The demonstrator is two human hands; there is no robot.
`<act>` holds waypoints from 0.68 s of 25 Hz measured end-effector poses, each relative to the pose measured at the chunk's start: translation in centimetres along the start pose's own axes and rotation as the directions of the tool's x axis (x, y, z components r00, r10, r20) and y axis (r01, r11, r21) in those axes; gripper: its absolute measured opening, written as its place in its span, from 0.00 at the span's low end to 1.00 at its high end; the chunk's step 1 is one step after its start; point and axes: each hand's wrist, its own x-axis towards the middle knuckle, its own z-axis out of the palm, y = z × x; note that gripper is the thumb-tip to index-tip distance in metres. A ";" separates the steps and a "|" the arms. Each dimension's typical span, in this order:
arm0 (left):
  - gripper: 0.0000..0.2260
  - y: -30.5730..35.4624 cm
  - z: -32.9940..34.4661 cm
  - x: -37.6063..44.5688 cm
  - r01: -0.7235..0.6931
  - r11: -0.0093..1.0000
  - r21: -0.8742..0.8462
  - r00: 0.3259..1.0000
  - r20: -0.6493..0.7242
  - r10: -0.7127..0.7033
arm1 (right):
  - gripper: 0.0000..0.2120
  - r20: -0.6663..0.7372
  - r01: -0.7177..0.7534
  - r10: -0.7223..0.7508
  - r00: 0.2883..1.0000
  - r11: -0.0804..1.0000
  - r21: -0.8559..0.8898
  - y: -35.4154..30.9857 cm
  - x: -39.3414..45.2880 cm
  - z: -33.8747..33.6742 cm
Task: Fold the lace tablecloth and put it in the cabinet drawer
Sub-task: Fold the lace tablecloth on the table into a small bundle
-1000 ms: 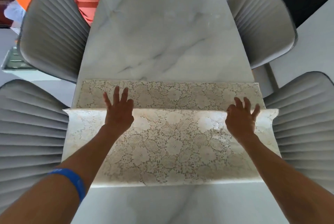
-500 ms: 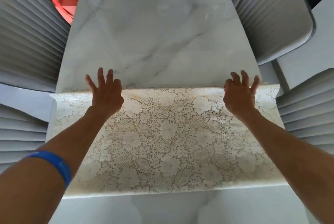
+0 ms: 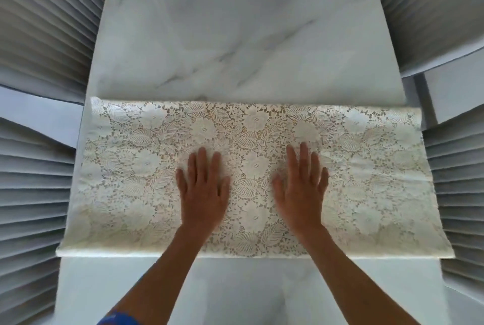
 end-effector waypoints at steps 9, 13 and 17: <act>0.34 -3.5 0.3 -0.8 -0.099 0.995 -0.027 0.986 0.129 0.102 | 0.30 0.182 0.075 -0.055 0.982 0.992 -0.104 1.1 -1.0 2.2; 0.32 -7.8 -1.3 -8.0 0.117 0.988 -0.096 0.990 0.085 -0.109 | 0.31 0.291 0.093 -0.059 0.955 0.990 -0.106 1.1 -0.8 1.0; 0.30 -10.1 -1.0 -15.9 0.267 0.964 -0.018 0.963 0.037 -0.266 | 0.31 0.313 0.093 -0.046 0.949 0.986 -0.136 -2.6 -2.1 -0.3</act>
